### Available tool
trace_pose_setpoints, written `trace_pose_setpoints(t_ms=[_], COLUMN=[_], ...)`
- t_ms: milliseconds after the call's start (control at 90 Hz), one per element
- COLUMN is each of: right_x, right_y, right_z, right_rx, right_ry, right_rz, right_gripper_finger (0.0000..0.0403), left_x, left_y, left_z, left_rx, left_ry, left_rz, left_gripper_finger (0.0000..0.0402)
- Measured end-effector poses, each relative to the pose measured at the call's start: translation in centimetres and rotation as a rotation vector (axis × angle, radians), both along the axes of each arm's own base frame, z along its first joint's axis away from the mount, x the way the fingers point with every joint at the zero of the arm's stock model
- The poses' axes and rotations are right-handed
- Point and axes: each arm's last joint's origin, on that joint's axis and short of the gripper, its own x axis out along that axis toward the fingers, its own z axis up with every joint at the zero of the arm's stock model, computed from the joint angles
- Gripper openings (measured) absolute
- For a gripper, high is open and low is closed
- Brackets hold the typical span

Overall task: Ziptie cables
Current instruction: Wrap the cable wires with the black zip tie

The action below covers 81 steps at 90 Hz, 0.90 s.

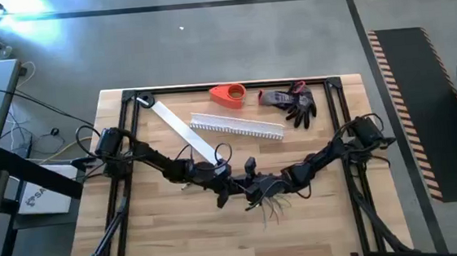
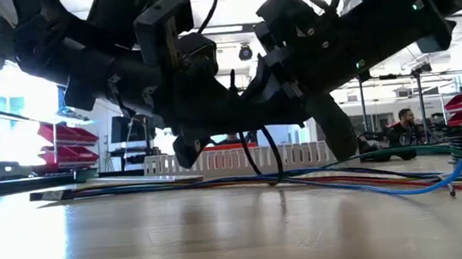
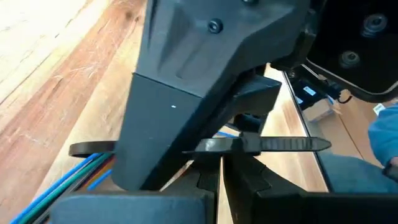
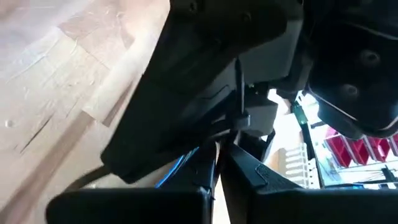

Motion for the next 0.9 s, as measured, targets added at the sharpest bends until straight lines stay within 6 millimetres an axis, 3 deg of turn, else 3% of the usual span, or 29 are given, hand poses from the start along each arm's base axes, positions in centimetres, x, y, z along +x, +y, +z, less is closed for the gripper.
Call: trace_pose_setpoints(t_ms=[300,500,722,900], right_x=[-1.4,-2.8,-3.0,-3.0], right_y=[-0.2,-0.3,-0.8,-4.1], right_z=[3.8,6.4,6.2,4.9], right_rx=[0.031,0.222,0.319,0.549], right_ry=[0.024,0.056,0.082,0.088], right_rz=[0.015,0.077,-0.008,-0.318], right_gripper_finger=[0.0136,0.0166,0.0167,0.0167], left_x=[0.0,0.1,0.1,0.0], left_y=[-0.3,-0.4,-0.4,-0.7], left_z=[0.0,0.1,0.1,0.1], left_rx=[0.014,0.046,0.061,0.069], left_ry=[-0.003,-0.009,-0.006,-0.008], left_rz=[0.026,0.054,0.064,0.051], left_gripper_finger=[0.0000,0.0000,0.0000,0.0000])
